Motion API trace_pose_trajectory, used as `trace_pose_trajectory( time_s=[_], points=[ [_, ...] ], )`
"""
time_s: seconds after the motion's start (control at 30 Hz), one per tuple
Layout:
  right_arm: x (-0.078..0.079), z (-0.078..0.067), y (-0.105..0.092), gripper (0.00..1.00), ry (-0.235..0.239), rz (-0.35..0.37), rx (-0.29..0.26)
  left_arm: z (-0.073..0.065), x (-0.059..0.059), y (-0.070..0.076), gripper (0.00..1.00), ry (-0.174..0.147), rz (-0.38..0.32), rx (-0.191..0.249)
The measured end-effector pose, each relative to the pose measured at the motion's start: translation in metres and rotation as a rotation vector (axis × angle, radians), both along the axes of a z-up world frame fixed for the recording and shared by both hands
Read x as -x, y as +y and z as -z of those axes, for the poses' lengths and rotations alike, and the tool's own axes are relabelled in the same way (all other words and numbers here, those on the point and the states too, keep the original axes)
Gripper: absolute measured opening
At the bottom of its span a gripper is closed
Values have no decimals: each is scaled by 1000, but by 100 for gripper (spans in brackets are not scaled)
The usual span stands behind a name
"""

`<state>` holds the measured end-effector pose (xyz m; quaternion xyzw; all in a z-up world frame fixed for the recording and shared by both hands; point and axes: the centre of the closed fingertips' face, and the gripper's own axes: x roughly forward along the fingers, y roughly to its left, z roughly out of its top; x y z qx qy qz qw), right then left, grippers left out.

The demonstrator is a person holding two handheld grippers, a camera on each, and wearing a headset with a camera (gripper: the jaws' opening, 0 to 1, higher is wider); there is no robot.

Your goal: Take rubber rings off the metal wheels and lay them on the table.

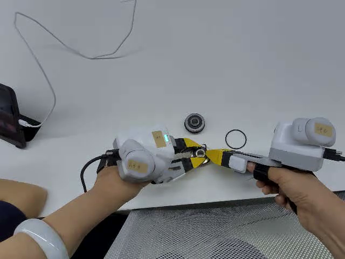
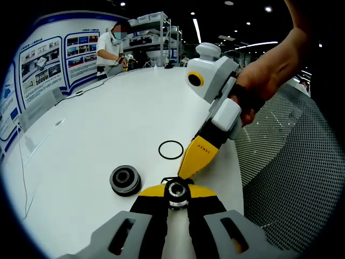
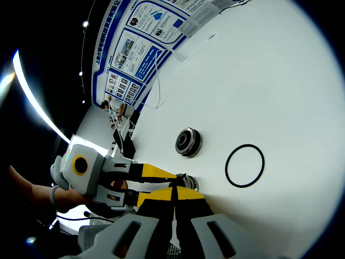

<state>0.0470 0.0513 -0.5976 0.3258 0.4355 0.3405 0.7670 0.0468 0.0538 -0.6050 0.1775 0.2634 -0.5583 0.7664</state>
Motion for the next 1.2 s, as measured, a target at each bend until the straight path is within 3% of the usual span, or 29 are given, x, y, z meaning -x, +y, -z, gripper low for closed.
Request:
trace_pose_trajectory(
  time_s=[0.17,0.3,0.57,0.77,1.2],
  points=[
    [1,-6,8,1,-4,-13,-29,0,0,0,13,-1,2,-3],
    [2,-6,7,1,-4,-9,-21,-1,0,0,13,0,5,-3],
    [1,-4,4,1,-2,8,-10,-8,2,0,17,9,12,34],
    [0,-5,6,1,-1,14,-14,-14,3,7,24,-4,-11,54],
    [-2,-15,8,1,1,28,-54,-8,3,26,38,6,-64,33]
  ],
)
